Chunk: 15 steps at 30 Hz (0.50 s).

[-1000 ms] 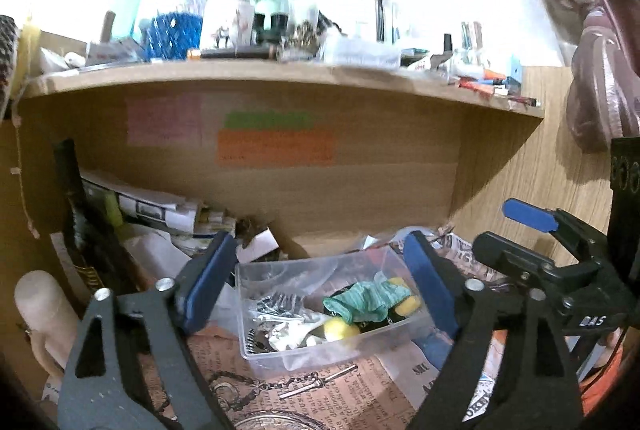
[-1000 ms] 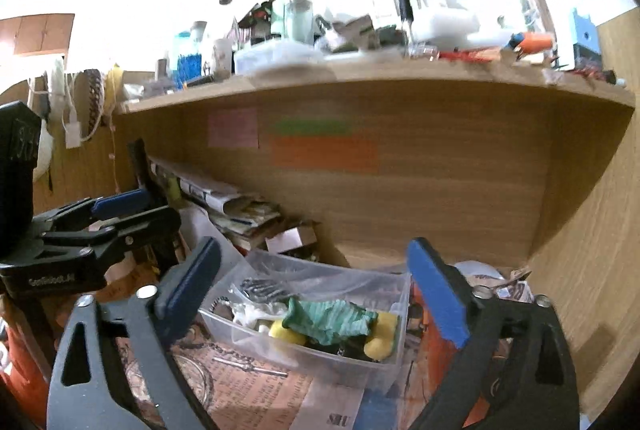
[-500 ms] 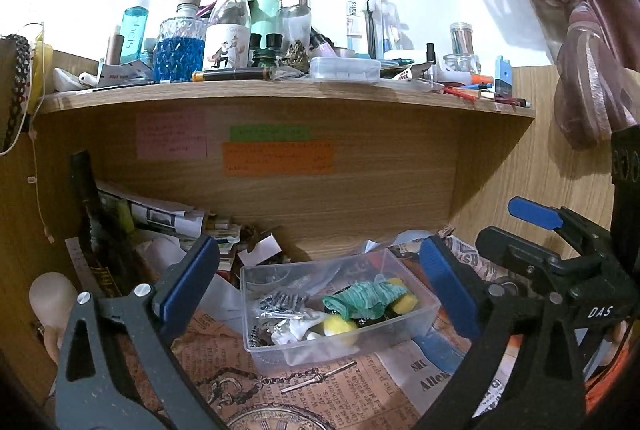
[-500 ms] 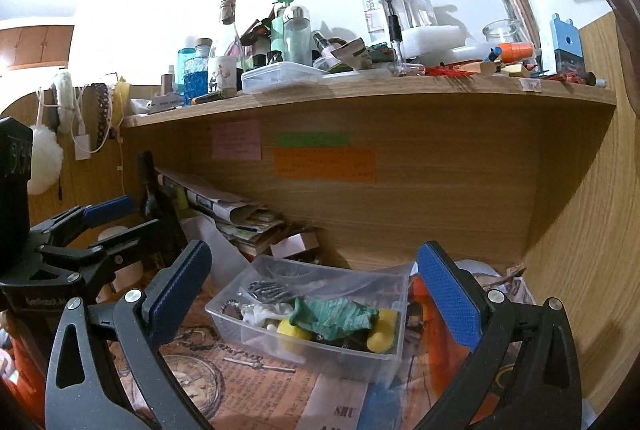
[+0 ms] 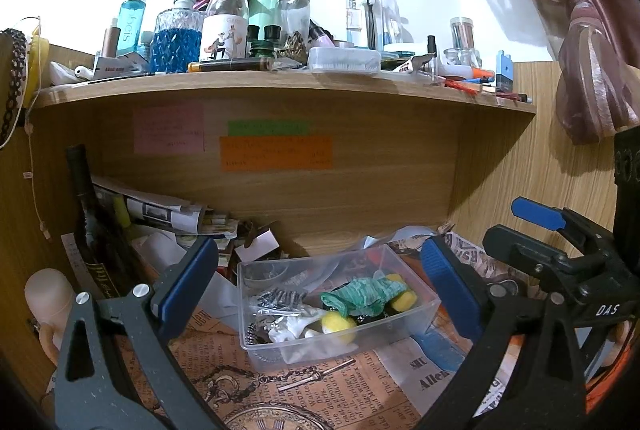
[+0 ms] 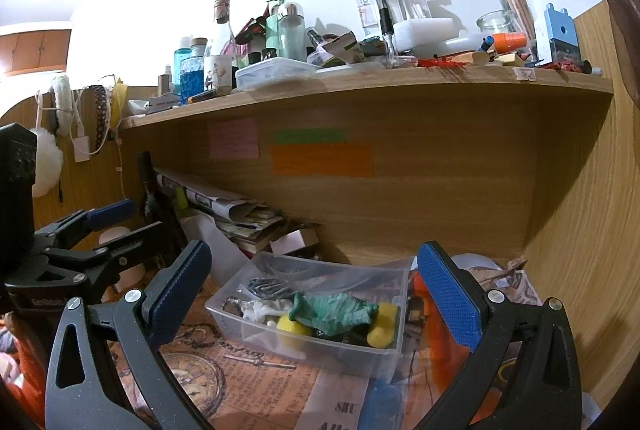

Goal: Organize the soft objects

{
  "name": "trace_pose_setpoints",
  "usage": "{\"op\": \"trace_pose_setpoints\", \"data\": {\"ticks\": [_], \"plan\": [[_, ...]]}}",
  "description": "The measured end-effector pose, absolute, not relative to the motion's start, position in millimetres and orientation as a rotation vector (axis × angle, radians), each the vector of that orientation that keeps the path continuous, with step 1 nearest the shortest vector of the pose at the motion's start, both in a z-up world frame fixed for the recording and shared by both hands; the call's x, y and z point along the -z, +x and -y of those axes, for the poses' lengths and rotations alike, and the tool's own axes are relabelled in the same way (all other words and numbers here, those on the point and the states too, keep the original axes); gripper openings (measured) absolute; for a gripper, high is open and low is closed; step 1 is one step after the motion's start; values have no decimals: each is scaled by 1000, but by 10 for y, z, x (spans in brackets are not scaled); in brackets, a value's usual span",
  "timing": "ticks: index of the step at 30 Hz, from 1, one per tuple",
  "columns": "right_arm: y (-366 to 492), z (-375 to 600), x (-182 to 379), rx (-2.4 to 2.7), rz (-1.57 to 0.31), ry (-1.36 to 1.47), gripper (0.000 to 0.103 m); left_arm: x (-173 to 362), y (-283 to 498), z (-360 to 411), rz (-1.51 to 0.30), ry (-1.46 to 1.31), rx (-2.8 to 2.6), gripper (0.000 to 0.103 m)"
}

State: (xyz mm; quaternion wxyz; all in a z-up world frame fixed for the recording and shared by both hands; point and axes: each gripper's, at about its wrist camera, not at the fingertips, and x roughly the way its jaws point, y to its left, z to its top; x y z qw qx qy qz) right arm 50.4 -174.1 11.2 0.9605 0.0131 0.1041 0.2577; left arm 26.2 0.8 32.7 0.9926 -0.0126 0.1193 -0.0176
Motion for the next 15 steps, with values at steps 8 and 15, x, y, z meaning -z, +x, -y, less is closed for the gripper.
{"op": "trace_pose_setpoints", "data": {"ticks": [8, 15], "plan": [[502, 1729, -108, -526, -213, 26, 103, -313, 272, -28, -241, -29, 41, 103], [504, 1704, -106, -527, -215, 22, 103, -313, 272, -31, -242, -30, 41, 103]]}}
